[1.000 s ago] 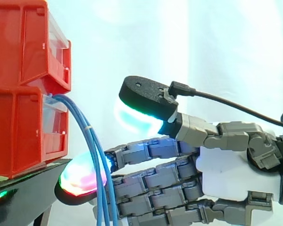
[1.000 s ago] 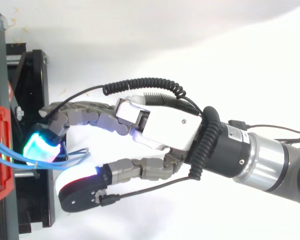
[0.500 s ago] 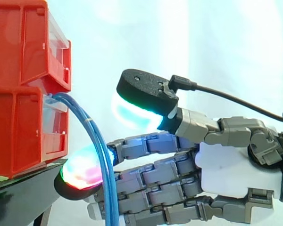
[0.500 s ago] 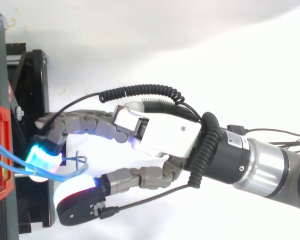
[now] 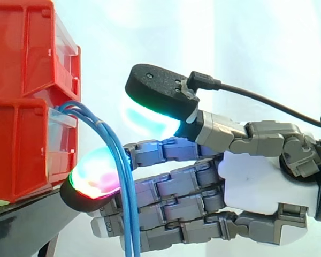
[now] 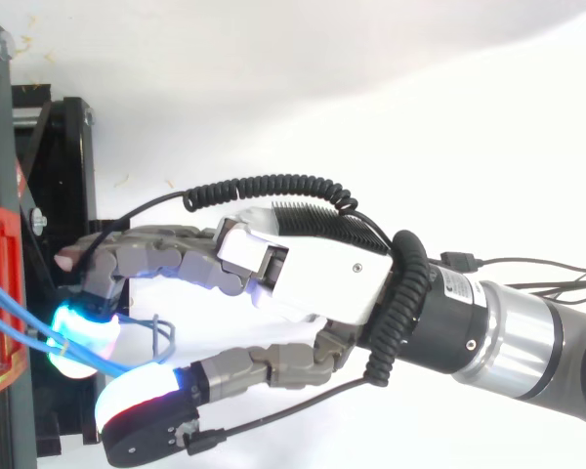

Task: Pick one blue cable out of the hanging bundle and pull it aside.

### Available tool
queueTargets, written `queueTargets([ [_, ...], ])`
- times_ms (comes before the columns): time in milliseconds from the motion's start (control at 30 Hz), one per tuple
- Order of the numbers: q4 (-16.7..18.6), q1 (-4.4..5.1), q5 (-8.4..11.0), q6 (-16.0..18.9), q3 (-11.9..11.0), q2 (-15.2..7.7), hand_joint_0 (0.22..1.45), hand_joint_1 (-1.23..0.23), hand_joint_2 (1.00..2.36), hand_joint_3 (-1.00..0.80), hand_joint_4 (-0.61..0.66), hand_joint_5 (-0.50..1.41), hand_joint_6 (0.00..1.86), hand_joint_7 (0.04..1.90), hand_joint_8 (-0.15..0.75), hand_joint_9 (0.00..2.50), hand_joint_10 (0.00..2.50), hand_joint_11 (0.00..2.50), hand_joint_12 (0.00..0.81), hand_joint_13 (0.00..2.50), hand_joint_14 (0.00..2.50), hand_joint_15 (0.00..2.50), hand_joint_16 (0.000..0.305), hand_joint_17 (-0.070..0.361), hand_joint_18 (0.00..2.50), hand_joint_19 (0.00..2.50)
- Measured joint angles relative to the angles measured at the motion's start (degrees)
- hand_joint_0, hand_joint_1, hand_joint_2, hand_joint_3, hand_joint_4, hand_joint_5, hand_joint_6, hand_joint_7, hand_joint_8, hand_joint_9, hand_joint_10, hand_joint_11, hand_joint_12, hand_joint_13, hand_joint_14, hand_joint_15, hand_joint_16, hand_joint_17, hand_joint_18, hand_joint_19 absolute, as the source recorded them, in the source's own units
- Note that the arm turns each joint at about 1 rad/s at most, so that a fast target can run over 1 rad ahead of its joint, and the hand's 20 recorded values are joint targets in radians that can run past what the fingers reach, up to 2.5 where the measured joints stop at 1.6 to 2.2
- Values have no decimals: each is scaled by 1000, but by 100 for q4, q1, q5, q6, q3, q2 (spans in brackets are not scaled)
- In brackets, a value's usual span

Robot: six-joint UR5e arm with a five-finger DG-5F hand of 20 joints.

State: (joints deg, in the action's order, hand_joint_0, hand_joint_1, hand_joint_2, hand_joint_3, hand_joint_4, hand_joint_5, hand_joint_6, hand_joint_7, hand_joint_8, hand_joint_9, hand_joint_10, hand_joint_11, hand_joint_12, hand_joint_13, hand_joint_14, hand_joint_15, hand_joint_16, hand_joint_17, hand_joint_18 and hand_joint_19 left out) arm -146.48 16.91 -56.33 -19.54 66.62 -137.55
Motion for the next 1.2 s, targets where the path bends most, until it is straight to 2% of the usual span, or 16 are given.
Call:
queueTargets([
  [100,10,20,51,1,0,0,567,-579,1008,-401,217,-102,511,1256,263,452,0,58,329,349,5,139,53,119,288,217],
  [400,20,31,85,4,-13,0,562,-588,1006,-416,213,-122,657,1062,270,483,1,81,331,379,5,152,52,116,322,230],
  [767,-14,14,71,11,-71,0,571,-576,1009,-388,198,-129,771,999,281,532,4,98,327,410,5,165,50,114,369,253],
  [933,-161,-20,62,20,-175,0,570,-574,1014,-325,192,-138,809,1060,283,542,2,122,330,420,7,179,50,112,384,270],
  [1200,-473,-49,52,101,-316,2,565,-664,1017,-248,228,-155,900,1046,293,590,4,196,337,469,7,219,49,110,440,275],
])
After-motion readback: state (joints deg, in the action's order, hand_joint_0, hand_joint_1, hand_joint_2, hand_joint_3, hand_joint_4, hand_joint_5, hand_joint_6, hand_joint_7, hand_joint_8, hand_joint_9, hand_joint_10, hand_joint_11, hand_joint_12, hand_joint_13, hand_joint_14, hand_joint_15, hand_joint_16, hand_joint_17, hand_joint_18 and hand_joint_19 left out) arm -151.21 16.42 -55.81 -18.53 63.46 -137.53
